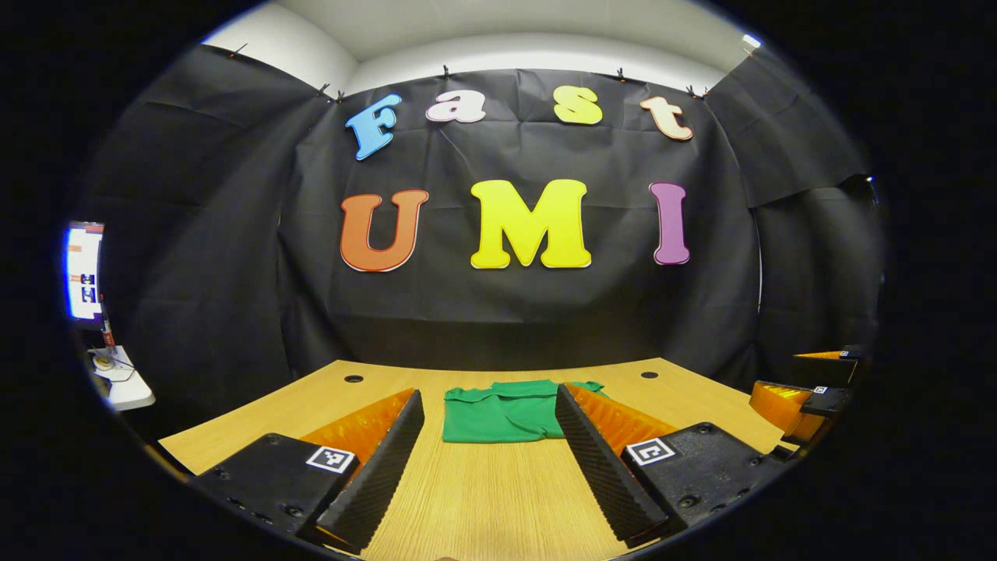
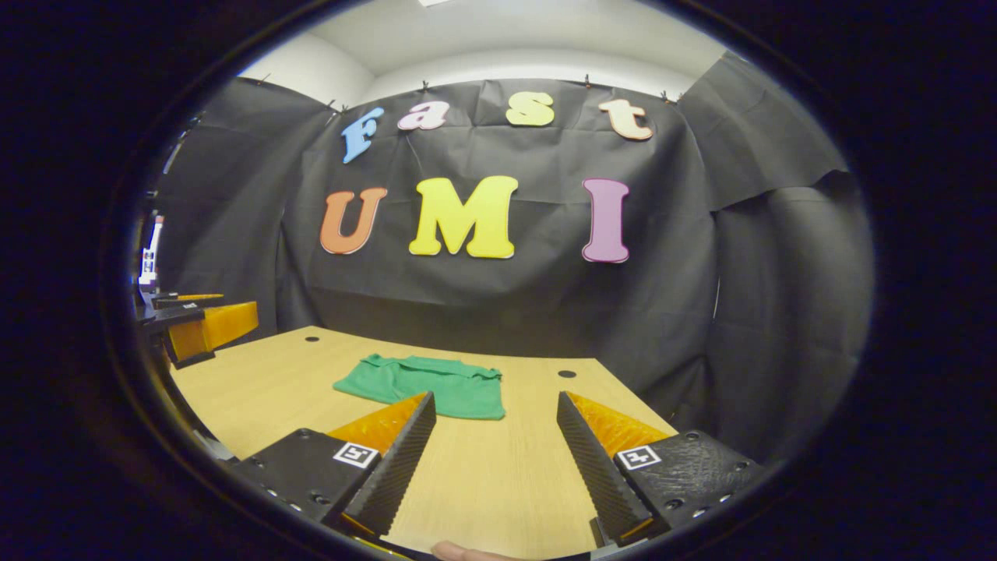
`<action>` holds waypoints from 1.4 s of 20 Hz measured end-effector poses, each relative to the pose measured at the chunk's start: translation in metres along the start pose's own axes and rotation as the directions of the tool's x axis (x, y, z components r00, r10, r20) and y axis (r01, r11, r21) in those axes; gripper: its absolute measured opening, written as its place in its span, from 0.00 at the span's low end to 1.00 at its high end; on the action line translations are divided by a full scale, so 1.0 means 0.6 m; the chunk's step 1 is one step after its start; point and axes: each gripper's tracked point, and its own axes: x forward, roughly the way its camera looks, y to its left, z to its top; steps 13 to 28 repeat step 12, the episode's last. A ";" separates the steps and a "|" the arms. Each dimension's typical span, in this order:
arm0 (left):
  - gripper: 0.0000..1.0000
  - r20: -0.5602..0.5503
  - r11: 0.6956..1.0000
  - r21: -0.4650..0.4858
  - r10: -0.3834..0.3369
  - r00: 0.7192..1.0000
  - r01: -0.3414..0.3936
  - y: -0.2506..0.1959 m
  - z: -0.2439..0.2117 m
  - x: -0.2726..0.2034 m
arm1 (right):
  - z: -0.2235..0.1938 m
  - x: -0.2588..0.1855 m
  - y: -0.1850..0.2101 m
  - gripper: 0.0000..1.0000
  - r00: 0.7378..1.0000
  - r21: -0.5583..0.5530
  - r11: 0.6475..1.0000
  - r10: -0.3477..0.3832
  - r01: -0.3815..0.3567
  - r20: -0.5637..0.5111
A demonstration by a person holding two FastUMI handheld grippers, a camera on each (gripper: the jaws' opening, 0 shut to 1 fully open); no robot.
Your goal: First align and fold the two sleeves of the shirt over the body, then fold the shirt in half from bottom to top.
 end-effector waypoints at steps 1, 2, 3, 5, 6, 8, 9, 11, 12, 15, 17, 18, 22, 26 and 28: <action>1.00 -0.002 1.000 -0.002 0.001 1.000 -0.001 0.003 -0.001 0.001 | -0.003 0.001 -0.001 0.95 1.000 0.000 1.000 -0.002 0.002 -0.005; 1.00 -0.007 1.000 -0.006 0.004 1.000 -0.004 0.006 -0.004 0.002 | -0.006 0.004 -0.001 0.95 1.000 0.002 1.000 -0.004 0.004 -0.010; 1.00 -0.013 1.000 -0.012 0.006 1.000 -0.006 0.008 -0.008 0.005 | -0.007 0.004 -0.001 0.95 1.000 0.004 1.000 -0.004 0.004 -0.012; 1.00 -0.029 1.000 -0.022 0.012 1.000 -0.012 0.014 -0.016 0.009 | -0.005 0.002 -0.001 0.95 1.000 0.005 1.000 -0.003 0.003 -0.006; 1.00 -0.035 1.000 -0.025 0.017 0.999 -0.018 0.019 -0.020 0.012 | -0.004 0.005 -0.001 0.95 1.000 0.004 1.000 -0.006 0.006 -0.001; 1.00 -0.045 0.999 -0.033 0.019 0.999 -0.021 0.023 -0.024 0.015 | -0.006 0.007 -0.001 0.95 1.000 0.001 1.000 -0.009 0.009 0.004; 1.00 -0.049 0.999 -0.037 0.020 0.999 -0.022 0.024 -0.026 0.015 | -0.009 0.009 0.001 0.95 1.000 0.002 1.000 -0.008 0.008 0.003; 1.00 -0.053 0.999 -0.041 0.018 0.998 -0.021 0.027 -0.028 0.019 | -0.021 0.016 0.006 0.96 1.000 -0.003 1.000 -0.004 0.004 -0.015; 1.00 -0.058 0.999 -0.040 0.021 0.998 -0.023 0.029 -0.030 0.021 | -0.024 0.017 0.007 0.95 1.000 -0.006 1.000 -0.003 0.003 -0.022; 1.00 -0.058 0.999 -0.040 0.021 0.998 -0.023 0.029 -0.030 0.021 | -0.024 0.017 0.007 0.95 1.000 -0.006 1.000 -0.003 0.003 -0.022; 1.00 -0.058 0.999 -0.040 0.021 0.998 -0.023 0.029 -0.030 0.021 | -0.024 0.017 0.007 0.95 1.000 -0.006 1.000 -0.003 0.003 -0.022; 1.00 -0.058 0.999 -0.040 0.021 0.998 -0.023 0.029 -0.030 0.021 | -0.024 0.017 0.007 0.95 1.000 -0.006 1.000 -0.003 0.003 -0.022; 1.00 -0.058 0.999 -0.040 0.021 0.998 -0.023 0.029 -0.030 0.021 | -0.024 0.017 0.007 0.95 1.000 -0.006 1.000 -0.003 0.003 -0.022; 1.00 -0.058 0.999 -0.040 0.021 0.998 -0.023 0.029 -0.030 0.021 | -0.024 0.017 0.007 0.95 1.000 -0.006 1.000 -0.003 0.003 -0.022; 1.00 -0.058 0.999 -0.040 0.021 0.998 -0.023 0.029 -0.030 0.021 | -0.024 0.017 0.007 0.95 1.000 -0.006 1.000 -0.003 0.003 -0.022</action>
